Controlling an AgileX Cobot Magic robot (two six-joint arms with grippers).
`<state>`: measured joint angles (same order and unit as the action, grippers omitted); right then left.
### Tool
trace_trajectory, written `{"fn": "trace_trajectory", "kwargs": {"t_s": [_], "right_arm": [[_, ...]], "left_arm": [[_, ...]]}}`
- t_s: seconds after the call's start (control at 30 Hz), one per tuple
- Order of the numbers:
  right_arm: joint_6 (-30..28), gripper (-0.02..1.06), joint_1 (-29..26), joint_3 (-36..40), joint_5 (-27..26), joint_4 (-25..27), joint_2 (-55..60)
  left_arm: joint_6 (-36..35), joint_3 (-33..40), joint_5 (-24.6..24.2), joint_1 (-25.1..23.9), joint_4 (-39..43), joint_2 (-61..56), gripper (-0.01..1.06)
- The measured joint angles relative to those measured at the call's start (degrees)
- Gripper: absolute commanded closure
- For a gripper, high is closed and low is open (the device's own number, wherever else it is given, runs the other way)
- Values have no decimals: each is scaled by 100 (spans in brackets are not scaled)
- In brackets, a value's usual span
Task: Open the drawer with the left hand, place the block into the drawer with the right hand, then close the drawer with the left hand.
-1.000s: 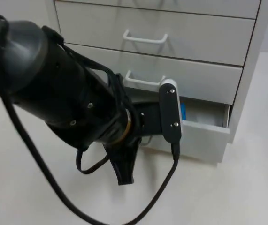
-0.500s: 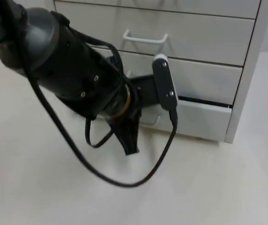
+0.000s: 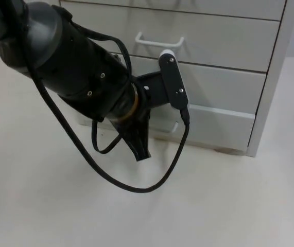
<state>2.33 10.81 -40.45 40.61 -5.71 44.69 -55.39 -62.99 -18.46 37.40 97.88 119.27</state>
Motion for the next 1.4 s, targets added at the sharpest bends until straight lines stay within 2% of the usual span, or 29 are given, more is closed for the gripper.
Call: {"fn": "trace_trajectory", "kwargs": {"t_s": [0.1, 0.2, 0.23, 0.3, 0.4, 0.43, 0.57, 0.6, 0.8, 0.83, 0.93, 1.0, 1.03, 1.1, 1.2, 1.23, 1.37, 1.4], "right_arm": [[0, 34, 0, 0, 0, -11, 0], [0, 34, 0, 0, 0, -46, 0], [0, 34, 0, 0, 0, -46, 0], [0, 34, 0, 0, 0, -81, 0], [0, 34, 0, 0, 0, -94, 0], [0, 34, 0, 0, 0, -94, 0], [0, 34, 0, 0, 0, -131, 0], [0, 34, 0, 0, 0, -131, 0], [0, 34, 0, 0, 0, -131, 0], [0, 34, 0, 0, 0, -131, 0], [0, 34, 0, 0, 0, -131, 0], [0, 34, 0, 0, 0, -131, 0], [0, 34, 0, 0, 0, -131, 0], [0, 34, 0, 0, 0, -131, 0], [0, 34, 0, 0, 0, -131, 0], [0, 34, 0, 0, 0, -131, 0], [0, 34, 0, 0, 0, -131, 0], [0, 34, 0, 0, 0, -131, 0]], "left_arm": [[180, 24, -26, 0, -279, -73, 105], [719, 301, -79, 31, -1088, -439, 105], [719, 301, -79, 31, -1088, -439, 105], [1240, 590, -102, 81, -1894, -950, 105], [2073, 1135, 128, 175, -3210, -1663, 105], [2073, 1135, 128, 175, -3210, -1663, 105], [2678, 1795, 354, 187, -4629, -2448, 105], [2678, 1795, 354, 187, -4629, -2448, 105], [3656, 1996, -315, 187, -6296, -3293, 105], [3656, 1996, -315, 187, -6296, -3293, 105], [4134, 2006, -669, 187, -7043, -3578, 105], [4260, 2006, -989, 174, -7261, -3686, 105], [4260, 2006, -989, 174, -7261, -3686, 105], [4303, 2009, -1188, -30, -7507, -3756, 105], [4453, 2018, -1332, -713, -8096, -3857, 105], [4453, 2018, -1332, -713, -8096, -3857, 105], [5172, 2018, -1499, -1985, -9219, -4100, 105], [5172, 2018, -1499, -1985, -9219, -4100, 105]]}}
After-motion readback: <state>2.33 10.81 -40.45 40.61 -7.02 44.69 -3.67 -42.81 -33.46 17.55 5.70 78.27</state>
